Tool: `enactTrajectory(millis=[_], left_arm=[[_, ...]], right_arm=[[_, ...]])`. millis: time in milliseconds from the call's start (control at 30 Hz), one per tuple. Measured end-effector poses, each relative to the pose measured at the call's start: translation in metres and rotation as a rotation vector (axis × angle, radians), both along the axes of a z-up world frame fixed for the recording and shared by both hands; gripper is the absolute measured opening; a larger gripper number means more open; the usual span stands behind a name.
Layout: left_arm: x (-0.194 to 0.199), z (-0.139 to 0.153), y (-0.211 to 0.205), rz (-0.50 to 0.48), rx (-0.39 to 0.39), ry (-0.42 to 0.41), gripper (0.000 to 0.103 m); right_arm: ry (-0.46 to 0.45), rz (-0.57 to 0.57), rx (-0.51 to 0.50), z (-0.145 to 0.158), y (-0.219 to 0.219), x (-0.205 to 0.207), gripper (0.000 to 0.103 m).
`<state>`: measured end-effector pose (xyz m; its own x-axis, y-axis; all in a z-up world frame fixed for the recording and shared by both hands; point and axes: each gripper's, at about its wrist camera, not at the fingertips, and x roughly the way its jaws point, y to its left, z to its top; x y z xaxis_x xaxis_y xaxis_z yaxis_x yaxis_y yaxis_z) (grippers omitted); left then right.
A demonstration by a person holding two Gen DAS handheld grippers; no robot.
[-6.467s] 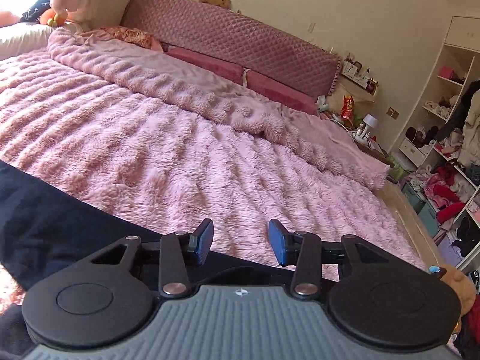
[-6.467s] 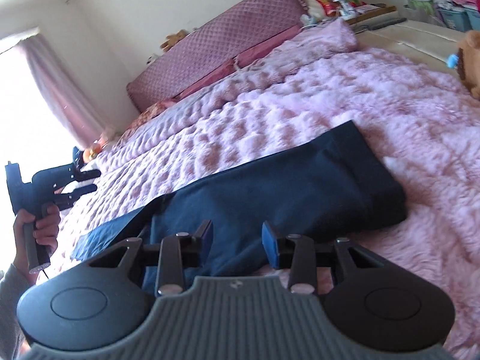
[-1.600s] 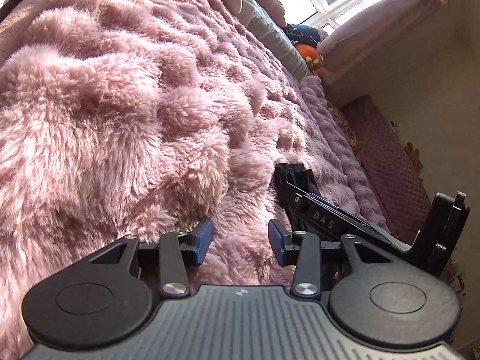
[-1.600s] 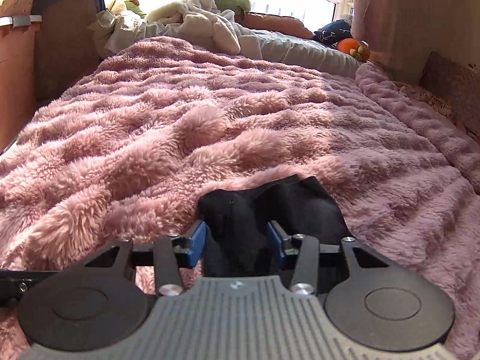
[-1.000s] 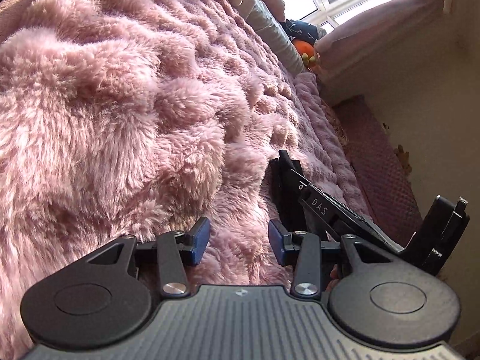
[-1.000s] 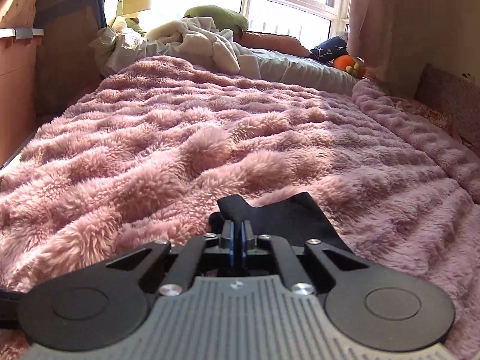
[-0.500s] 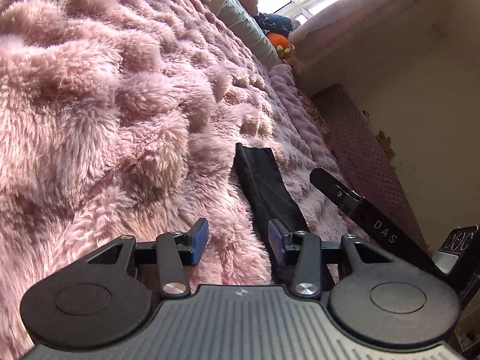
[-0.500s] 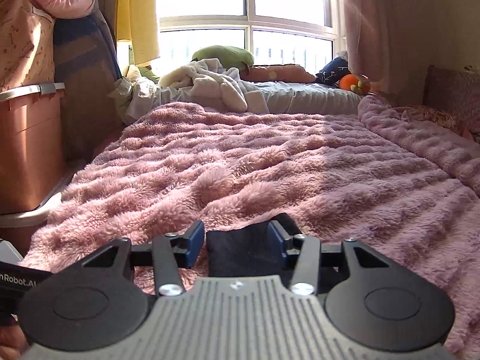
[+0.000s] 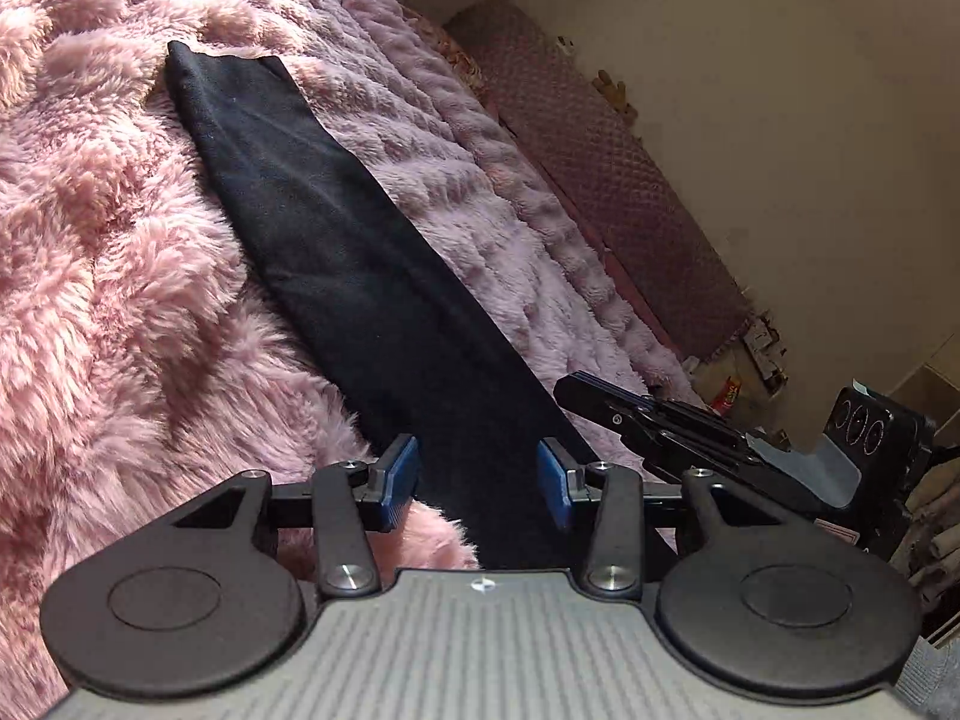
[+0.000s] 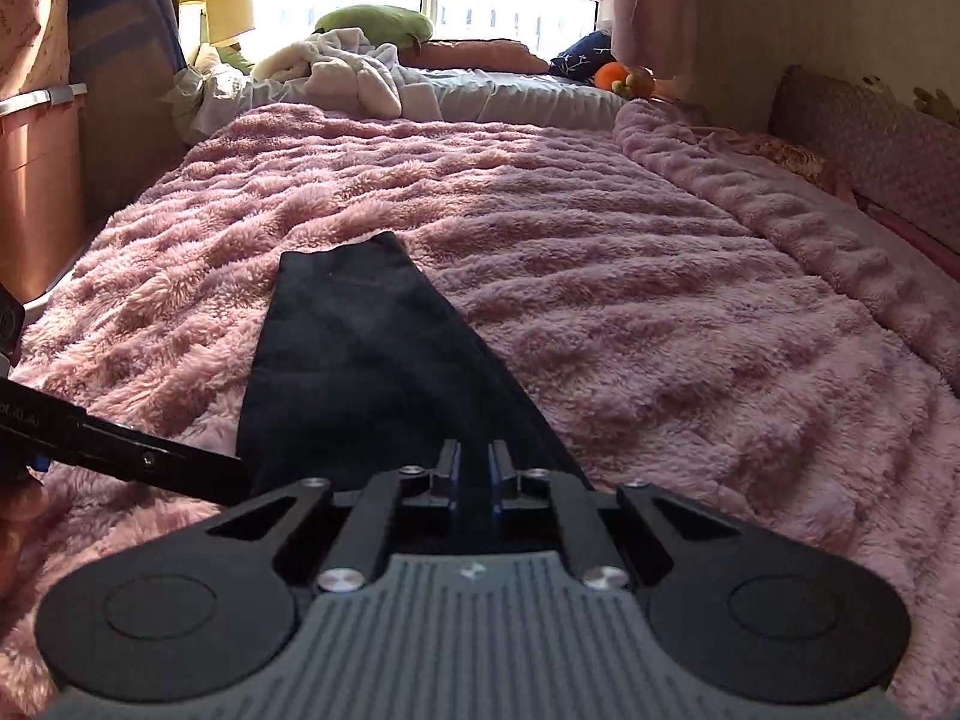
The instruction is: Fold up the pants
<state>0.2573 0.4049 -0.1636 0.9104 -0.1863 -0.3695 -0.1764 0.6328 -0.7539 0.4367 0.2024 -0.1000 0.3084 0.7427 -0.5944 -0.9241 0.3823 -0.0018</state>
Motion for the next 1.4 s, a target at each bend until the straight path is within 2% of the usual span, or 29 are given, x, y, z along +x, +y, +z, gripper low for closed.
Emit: enactTrajectory(millis=[100,167,200,300,400,467,533,633,667,800,833,867,900,967,1033,1133,1200,1333,1400], left_arm=[[0.003,-0.006,0.002,-0.031,-0.052,-0.011,0.049],[0.007,-0.008,0.002,-0.028,-0.034,0.015,0.048],[0.008,-0.009,0.001,-0.029,-0.027,0.027,0.046],[0.007,-0.008,0.002,-0.035,-0.025,0.034,0.045],[0.007,-0.009,0.004,-0.037,-0.047,0.031,0.047],[0.005,-0.011,0.008,-0.038,-0.07,0.028,0.048],[0.004,-0.011,0.009,-0.042,-0.078,0.027,0.048],[0.004,-0.011,0.009,-0.047,-0.077,0.024,0.05],[0.003,-0.01,0.008,-0.049,-0.075,0.022,0.05],[0.006,-0.009,0.003,-0.086,-0.057,0.012,0.051],[0.007,-0.008,0.001,-0.107,-0.055,0.009,0.051],[0.007,-0.008,0.0,-0.116,-0.052,0.005,0.052],[0.007,-0.007,-0.001,-0.12,-0.046,-0.001,0.052],[0.007,-0.006,-0.003,-0.13,-0.038,-0.002,0.052],[0.007,-0.009,-0.003,-0.143,-0.038,-0.003,0.053],[0.006,-0.012,0.001,-0.141,-0.069,0.006,0.053],[0.005,-0.015,0.004,-0.142,-0.093,0.0,0.053],[0.006,-0.014,0.005,-0.128,-0.086,0.003,0.053],[0.008,-0.013,0.002,-0.127,-0.074,0.005,0.053]], right_arm=[[0.021,0.008,-0.04,-0.018,0.021,0.002,0.004],[0.02,-0.02,-0.075,-0.029,0.035,0.008,0.004],[0.013,-0.036,-0.073,-0.032,0.036,0.01,0.001],[-0.043,-0.191,-0.037,-0.031,0.027,0.019,0.0],[-0.117,-0.38,-0.048,-0.02,-0.006,0.027,0.002],[-0.108,-0.447,-0.022,-0.007,-0.041,0.028,0.002],[-0.06,-0.476,0.0,0.006,-0.079,0.024,0.004],[-0.016,-0.477,-0.017,0.017,-0.133,0.013,0.014],[-0.008,-0.467,-0.036,0.018,-0.149,0.009,0.024],[0.055,-0.399,-0.129,0.014,-0.201,-0.003,0.025],[0.052,-0.392,-0.16,0.012,-0.208,-0.005,0.027],[0.042,-0.383,-0.189,0.009,-0.214,-0.006,0.033],[0.032,-0.374,-0.203,0.008,-0.218,-0.007,0.038],[0.007,-0.355,-0.221,0.005,-0.226,-0.008,0.041],[0.039,-0.325,-0.226,0.003,-0.229,-0.005,0.041],[0.016,-0.283,-0.265,-0.002,-0.226,-0.003,0.041],[0.015,-0.284,-0.255,-0.003,-0.227,0.002,0.042],[0.067,-0.268,-0.228,-0.004,-0.227,0.017,0.045],[0.145,-0.239,-0.208,-0.005,-0.228,0.031,0.045]])
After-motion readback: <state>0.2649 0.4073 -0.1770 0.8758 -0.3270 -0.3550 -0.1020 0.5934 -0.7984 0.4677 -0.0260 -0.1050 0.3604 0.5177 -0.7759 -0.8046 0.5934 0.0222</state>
